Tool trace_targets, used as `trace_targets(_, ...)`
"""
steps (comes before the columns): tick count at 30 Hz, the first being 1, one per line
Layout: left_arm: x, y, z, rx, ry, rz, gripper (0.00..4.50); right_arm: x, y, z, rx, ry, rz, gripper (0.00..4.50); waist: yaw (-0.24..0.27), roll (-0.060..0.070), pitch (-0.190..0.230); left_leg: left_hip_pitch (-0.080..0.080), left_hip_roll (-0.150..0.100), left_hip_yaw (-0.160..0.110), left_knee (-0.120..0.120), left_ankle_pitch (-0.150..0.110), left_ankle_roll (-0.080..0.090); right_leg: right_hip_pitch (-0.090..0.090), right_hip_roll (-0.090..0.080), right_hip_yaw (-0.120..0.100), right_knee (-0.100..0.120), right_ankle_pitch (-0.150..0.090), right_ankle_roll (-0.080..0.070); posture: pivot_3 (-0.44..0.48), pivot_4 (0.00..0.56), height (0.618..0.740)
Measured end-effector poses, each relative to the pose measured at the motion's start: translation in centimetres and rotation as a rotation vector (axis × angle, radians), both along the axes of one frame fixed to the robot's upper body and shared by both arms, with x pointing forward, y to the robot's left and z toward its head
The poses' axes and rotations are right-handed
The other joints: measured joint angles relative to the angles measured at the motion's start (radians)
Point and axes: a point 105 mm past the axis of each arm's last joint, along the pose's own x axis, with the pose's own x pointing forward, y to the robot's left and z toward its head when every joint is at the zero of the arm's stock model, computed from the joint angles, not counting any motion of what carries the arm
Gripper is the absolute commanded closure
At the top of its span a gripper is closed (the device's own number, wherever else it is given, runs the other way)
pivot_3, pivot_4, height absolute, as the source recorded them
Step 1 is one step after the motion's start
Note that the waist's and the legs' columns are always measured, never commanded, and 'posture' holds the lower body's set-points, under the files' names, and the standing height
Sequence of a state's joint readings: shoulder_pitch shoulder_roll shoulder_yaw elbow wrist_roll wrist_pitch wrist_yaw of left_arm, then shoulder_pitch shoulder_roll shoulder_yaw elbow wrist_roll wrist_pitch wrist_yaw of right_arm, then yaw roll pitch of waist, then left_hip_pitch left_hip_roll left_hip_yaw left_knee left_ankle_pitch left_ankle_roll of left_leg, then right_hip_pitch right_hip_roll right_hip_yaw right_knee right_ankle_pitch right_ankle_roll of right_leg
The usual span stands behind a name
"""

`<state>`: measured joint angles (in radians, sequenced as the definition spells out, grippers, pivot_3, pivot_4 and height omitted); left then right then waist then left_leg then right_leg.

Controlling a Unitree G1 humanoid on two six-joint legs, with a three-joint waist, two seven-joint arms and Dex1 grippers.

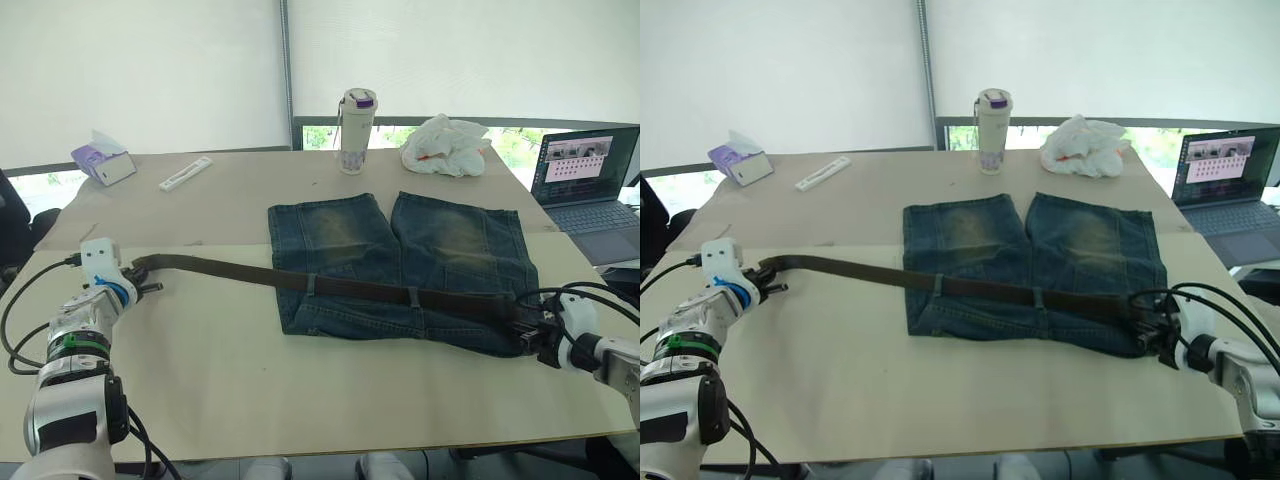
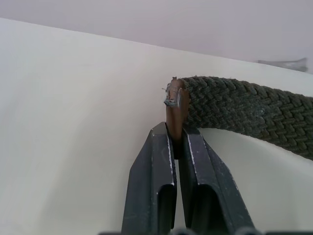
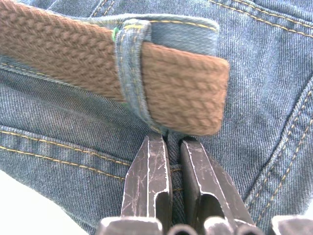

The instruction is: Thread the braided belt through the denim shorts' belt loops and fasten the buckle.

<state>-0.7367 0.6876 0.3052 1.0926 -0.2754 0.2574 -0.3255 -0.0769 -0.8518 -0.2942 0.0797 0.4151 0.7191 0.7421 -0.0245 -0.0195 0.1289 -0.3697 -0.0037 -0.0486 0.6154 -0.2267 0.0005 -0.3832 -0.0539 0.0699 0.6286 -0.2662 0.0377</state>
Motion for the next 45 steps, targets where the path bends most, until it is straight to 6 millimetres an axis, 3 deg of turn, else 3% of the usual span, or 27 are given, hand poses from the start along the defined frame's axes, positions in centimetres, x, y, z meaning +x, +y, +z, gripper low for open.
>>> trace_targets(1, -0.2, 0.2, -0.3, -0.014, 0.006, 0.013, 3.01, 0.0, 0.0, 0.0, -0.002, -0.005, 0.003, 4.50, 0.000, 0.000, 0.000, 0.000, 0.000, 0.000, 0.000, 0.000, 0.000, 0.000, 0.000, 0.000, 0.000, 0.000, 0.000, 0.000, 0.150, 0.740)
trace_targets(3, -0.2, 0.1, -0.1, -0.027, -0.007, -0.004, 2.08, -0.2, 0.1, 0.1, 0.003, -0.010, 0.021, 3.53, 0.002, -0.001, 0.001, -0.001, 0.000, 0.000, 0.000, 0.000, 0.000, -0.001, 0.000, 0.000, 0.000, 0.000, 0.000, 0.000, 0.150, 0.740)
trace_targets(7, -0.1, -0.6, 0.0, 0.004, 0.006, -0.093, 0.25, -1.0, 0.5, 1.0, 0.047, -0.010, 0.073, 2.09, 0.005, 0.000, 0.001, -0.001, -0.002, 0.002, 0.000, 0.000, 0.000, -0.001, 0.000, 0.000, 0.000, 0.000, 0.000, 0.000, 0.150, 0.740)
trace_targets(8, -0.1, -0.6, -0.1, 0.040, 0.021, -0.113, 0.00, -1.2, 0.5, 1.4, 0.042, -0.007, 0.096, 1.88, 0.004, 0.000, 0.001, -0.002, -0.002, 0.003, 0.000, 0.000, 0.000, -0.001, 0.000, 0.000, 0.000, 0.000, 0.000, 0.000, 0.150, 0.740)
trace_targets(12, -0.6, 0.3, 0.7, 0.259, 0.074, -0.215, 0.00, -1.3, -0.8, 4.9, -0.002, -0.050, 0.130, 0.38, -0.005, 0.000, 0.001, -0.002, -0.001, 0.004, 0.000, 0.000, 0.000, -0.002, 0.000, 0.000, 0.000, 0.000, 0.000, 0.000, 0.150, 0.740)
trace_targets(14, -0.4, -0.1, 1.3, 0.294, 0.056, -0.282, 0.00, -0.7, -1.5, 6.8, -0.027, -0.089, 0.124, 0.04, -0.005, -0.001, 0.001, -0.001, 0.000, 0.005, 0.000, 0.000, 0.000, -0.002, 0.000, -0.001, 0.000, 0.000, 0.000, 0.000, 0.150, 0.740)
trace_targets(18, 1.0, -3.9, 2.6, 0.268, -0.027, -0.495, 0.00, 0.5, -1.8, 7.7, -0.001, -0.111, 0.115, 0.04, 0.006, -0.003, 0.002, -0.003, -0.001, 0.007, 0.001, 0.000, 0.000, -0.002, 0.000, -0.001, 0.000, 0.000, 0.000, 0.000, 0.150, 0.740)
trace_targets(21, 1.3, -7.2, 3.6, 0.201, -0.087, -0.692, 0.00, 1.8, -1.4, 7.1, 0.087, -0.088, 0.112, 0.04, 0.007, -0.002, 0.002, -0.006, -0.001, 0.008, 0.002, 0.000, 0.000, -0.003, 0.000, -0.001, -0.001, 0.000, 0.000, 0.000, 0.150, 0.740)
trace_targets(25, 0.6, -13.3, 4.5, 0.102, -0.118, -1.052, 0.00, 3.0, -0.3, 5.5, 0.158, 0.004, 0.147, 0.04, 0.010, 0.000, 0.003, -0.010, -0.001, 0.007, 0.008, 0.000, 0.001, -0.004, 0.000, -0.003, 0.000, 0.000, 0.000, 0.000, 0.150, 0.740)
trace_targets(28, -0.2, -14.9, 4.9, 0.062, -0.096, -1.179, 0.00, 2.8, -0.2, 4.1, 0.177, 0.087, 0.164, 0.04, 0.007, 0.000, 0.003, -0.011, -0.001, 0.007, 0.010, -0.001, 0.001, -0.004, 0.001, -0.003, 0.001, 0.000, 0.000, 0.000, 0.150, 0.740)
trace_targets(33, -0.9, -18.2, 5.4, 0.028, -0.080, -1.370, 0.00, 2.8, 0.2, 3.2, 0.134, 0.151, 0.213, 1.55, 0.006, 0.001, 0.002, -0.011, -0.001, 0.006, 0.011, -0.001, 0.001, -0.004, 0.002, -0.003, 0.002, 0.000, 0.000, 0.000, 0.150, 0.740)
trace_targets(41, 0.0, -23.5, 5.7, 0.020, -0.094, -1.545, 0.00, 3.2, 1.1, 4.7, 0.187, 0.105, 0.247, 4.30, 0.005, 0.001, 0.002, -0.012, -0.001, 0.006, 0.012, -0.001, 0.002, -0.004, 0.003, -0.003, 0.002, 0.000, 0.000, 0.000, 0.150, 0.740)
trace_targets(42, 0.1, -24.0, 5.3, 0.016, -0.079, -1.555, 0.00, 3.0, 1.5, 5.0, 0.201, 0.100, 0.260, 4.50, 0.004, 0.001, 0.002, -0.012, -0.001, 0.006, 0.012, -0.001, 0.003, -0.004, 0.004, -0.003, 0.002, 0.000, 0.000, 0.000, 0.150, 0.740)
trace_targets(45, 0.4, -26.7, 4.5, -0.048, -0.050, -1.598, 0.00, 2.1, 3.0, 5.4, 0.232, 0.087, 0.323, 4.50, 0.007, 0.001, 0.002, -0.015, 0.000, 0.003, 0.015, -0.002, 0.003, -0.004, 0.007, -0.003, 0.002, 0.000, 0.000, 0.000, 0.150, 0.740)
